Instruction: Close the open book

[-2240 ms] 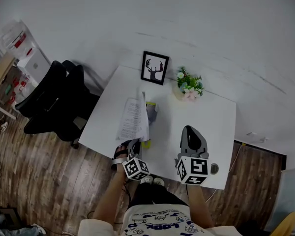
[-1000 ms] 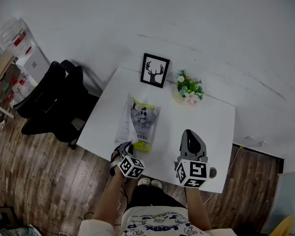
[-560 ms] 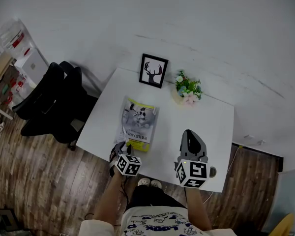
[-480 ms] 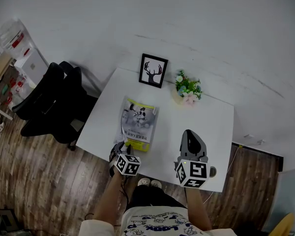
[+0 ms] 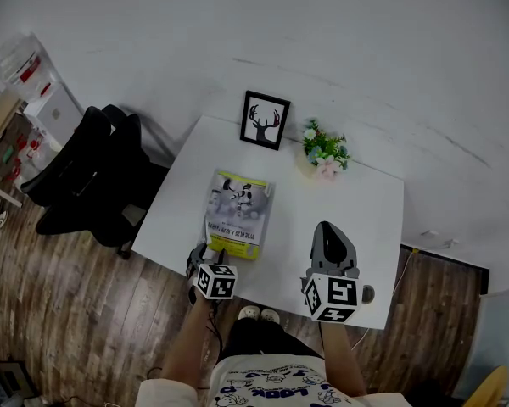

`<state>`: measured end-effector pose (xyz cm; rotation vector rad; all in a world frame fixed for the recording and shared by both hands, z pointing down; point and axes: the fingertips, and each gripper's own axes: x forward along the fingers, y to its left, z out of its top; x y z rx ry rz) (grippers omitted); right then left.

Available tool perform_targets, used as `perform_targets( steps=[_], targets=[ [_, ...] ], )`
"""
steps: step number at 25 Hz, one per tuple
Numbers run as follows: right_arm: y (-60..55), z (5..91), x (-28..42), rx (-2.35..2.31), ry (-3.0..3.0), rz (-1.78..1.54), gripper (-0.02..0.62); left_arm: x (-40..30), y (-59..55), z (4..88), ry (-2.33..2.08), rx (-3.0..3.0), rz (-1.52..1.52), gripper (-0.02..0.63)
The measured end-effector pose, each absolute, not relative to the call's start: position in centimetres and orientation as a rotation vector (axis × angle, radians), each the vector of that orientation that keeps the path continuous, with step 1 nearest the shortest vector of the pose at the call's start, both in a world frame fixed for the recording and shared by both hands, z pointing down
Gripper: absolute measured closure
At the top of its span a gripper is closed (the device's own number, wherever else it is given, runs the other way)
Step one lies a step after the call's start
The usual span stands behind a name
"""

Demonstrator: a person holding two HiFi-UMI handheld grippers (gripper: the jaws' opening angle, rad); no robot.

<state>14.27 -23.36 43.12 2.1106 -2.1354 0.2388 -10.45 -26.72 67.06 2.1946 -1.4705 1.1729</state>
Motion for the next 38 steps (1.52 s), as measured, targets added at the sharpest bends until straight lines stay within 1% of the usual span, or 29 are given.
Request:
perform_targets(
  steps=[2, 7, 12, 16, 22, 25, 29, 34, 38],
  targets=[
    [-23.5, 43.1, 14.0, 2.106, -2.14, 0.237, 0.565, -10.9, -26.6, 67.2, -1.463, 2.18, 1.161, 0.388],
    [-23.7, 42.9, 13.2, 2.09, -2.158, 0.231, 0.565, -12.3, -26.5, 67.1, -1.506, 2.132, 1.123, 0.347],
    [-24.0, 42.7, 12.3, 2.072, -2.183, 0.226, 0.565, -14.0, -26.6, 65.5, -1.583, 2.116, 1.057, 0.347],
    [-24.2, 42.1, 11.3, 2.057, -2.212, 0.212, 0.565, -14.9, -27.0, 62.8, -1.649, 2.147, 0.989, 0.348],
    [-24.5, 40.9, 10.5, 2.048, -2.251, 0.174, 0.565, -15.4, -28.0, 56.7, -1.755, 2.204, 0.792, 0.353],
    [-24.4, 40.2, 10.1, 2.046, -2.271, 0.155, 0.565, -15.4, -28.3, 52.8, -1.809, 2.248, 0.679, 0.38],
    [-24.6, 39.1, 9.6, 2.039, -2.3, 0.124, 0.565, -15.2, -28.5, 46.8, -1.886, 2.316, 0.49, 0.453],
    [-24.6, 37.7, 9.2, 2.042, -2.333, 0.082, 0.565, -14.7, -27.9, 40.7, -1.932, 2.379, 0.261, 0.5],
    [-24.4, 36.4, 8.8, 2.044, -2.357, 0.048, 0.565, -14.4, -27.0, 37.0, -1.969, 2.42, 0.169, 0.538]
  ],
)
